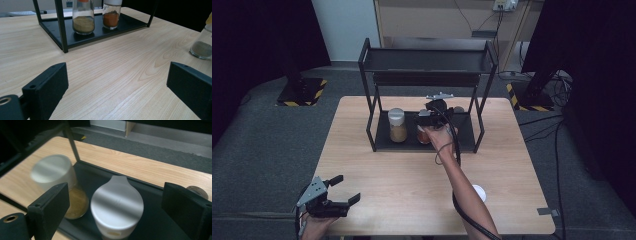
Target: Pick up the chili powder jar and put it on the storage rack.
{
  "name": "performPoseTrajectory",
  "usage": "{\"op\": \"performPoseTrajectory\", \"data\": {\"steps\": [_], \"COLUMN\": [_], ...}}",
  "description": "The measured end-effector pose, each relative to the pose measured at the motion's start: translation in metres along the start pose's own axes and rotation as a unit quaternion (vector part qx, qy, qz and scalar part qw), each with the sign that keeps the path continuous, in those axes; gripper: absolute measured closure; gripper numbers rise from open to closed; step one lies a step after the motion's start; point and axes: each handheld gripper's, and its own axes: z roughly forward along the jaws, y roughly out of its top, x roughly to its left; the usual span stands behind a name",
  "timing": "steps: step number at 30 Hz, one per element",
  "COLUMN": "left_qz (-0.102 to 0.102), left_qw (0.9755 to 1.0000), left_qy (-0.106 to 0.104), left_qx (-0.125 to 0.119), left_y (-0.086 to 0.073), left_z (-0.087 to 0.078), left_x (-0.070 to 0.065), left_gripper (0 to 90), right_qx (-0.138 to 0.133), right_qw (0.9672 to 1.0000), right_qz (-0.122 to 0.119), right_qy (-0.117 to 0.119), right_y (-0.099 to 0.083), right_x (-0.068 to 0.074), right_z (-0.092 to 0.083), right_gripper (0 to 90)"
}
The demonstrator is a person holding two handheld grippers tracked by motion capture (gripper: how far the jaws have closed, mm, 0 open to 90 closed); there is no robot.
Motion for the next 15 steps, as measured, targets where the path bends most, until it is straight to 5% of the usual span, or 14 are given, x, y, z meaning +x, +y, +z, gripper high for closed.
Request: {"op": "performPoseTrajectory", "data": {"steps": [15], "left_qz": [0.001], "left_qw": [1.0000], "left_qy": [-0.001], "left_qx": [0.004], "left_y": [0.001], "left_z": [0.001], "left_x": [0.000], "left_gripper": [2.6], "right_qx": [-0.011], "right_qw": [0.9973], "right_qz": [-0.050], "right_qy": [0.053], "right_y": [0.015], "right_x": [-0.013], "right_z": [-0.064], "right_gripper": [8.8]}}
